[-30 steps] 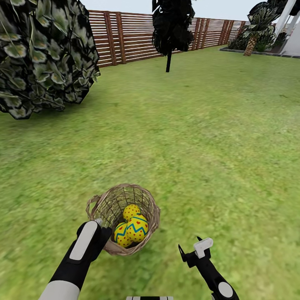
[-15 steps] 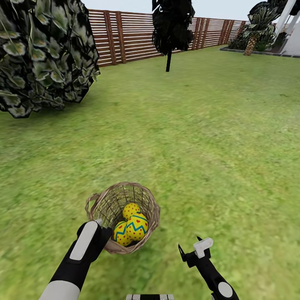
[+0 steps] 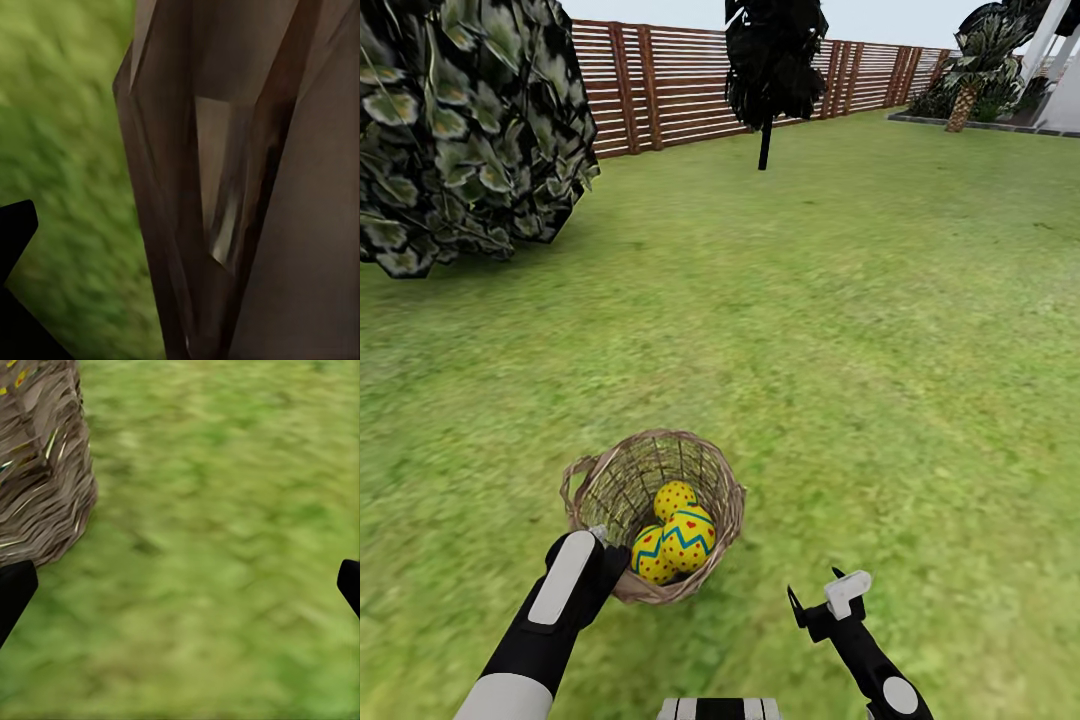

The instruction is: Take the three Easter eggs out of the wicker basket on the lawn in the garden, then place them on the lawn next to a single tree (choose any tree) so that all three eggs are next to the same tree and none are left in the basket.

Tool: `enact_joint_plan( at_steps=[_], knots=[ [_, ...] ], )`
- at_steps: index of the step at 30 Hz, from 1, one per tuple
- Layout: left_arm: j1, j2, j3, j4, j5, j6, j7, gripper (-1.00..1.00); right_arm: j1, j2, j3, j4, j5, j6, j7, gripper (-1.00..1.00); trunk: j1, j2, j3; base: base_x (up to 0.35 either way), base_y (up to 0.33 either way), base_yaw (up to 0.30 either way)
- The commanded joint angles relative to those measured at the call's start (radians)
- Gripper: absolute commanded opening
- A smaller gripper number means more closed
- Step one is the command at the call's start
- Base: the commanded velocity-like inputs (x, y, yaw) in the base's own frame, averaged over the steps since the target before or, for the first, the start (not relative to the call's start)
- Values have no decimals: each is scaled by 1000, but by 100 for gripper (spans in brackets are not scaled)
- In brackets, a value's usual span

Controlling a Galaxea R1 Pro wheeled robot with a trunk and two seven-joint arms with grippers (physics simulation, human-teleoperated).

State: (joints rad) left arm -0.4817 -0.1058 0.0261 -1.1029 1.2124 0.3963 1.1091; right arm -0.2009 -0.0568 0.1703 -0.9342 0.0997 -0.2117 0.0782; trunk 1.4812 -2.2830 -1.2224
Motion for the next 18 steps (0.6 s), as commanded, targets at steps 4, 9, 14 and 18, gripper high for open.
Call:
enact_joint_plan(
  at_steps=[4, 9, 14, 18],
  knots=[
    [0, 1, 0, 0, 1, 0, 0, 100, 0, 0, 0, 0, 0, 0, 0, 100, 0, 0, 0, 0, 0, 0],
    [0, 1, 0, 0, 0, -1, 1, -100, 0, 0, 0, 1, 0, 0, -2, 100, 0, 0, 0, 0, 0, 0],
    [0, 1, 0, 2, 1, -6, 8, -100, 0, 0, 0, 7, 0, -1, -2, 100, 0, 0, 0, 0, 0, 0],
    [0, 0, 0, 0, -1, -1, 12, -100, 0, 0, 0, 8, -1, -2, -2, 100, 0, 0, 0, 0, 0, 0]
  ],
)
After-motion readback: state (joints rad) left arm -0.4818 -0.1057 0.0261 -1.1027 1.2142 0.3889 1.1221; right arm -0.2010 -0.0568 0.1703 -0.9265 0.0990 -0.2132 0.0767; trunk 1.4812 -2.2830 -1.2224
